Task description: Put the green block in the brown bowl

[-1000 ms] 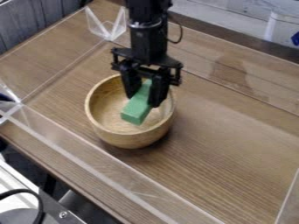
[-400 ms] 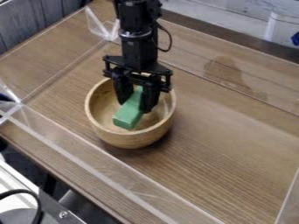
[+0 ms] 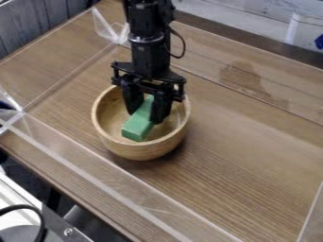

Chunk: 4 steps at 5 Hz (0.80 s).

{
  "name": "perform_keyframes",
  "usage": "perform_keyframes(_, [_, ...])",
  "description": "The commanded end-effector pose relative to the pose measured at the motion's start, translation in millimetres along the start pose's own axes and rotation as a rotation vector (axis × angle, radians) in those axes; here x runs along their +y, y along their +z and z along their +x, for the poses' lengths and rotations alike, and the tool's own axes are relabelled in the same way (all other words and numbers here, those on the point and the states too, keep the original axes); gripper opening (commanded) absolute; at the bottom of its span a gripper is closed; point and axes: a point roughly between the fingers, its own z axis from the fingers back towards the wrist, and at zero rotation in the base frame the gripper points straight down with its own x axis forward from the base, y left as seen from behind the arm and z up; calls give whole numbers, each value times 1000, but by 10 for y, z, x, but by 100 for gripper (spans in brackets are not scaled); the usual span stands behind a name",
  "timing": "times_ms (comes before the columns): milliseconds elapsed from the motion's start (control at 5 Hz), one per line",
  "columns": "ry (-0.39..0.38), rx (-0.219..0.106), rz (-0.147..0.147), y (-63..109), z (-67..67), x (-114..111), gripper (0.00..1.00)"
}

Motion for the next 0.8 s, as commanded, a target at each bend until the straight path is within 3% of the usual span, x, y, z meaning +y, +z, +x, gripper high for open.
perform_keyframes(0, [3, -36, 5, 92, 65, 39, 0])
perform_keyframes(600, [5, -27, 4, 95, 82, 38, 0])
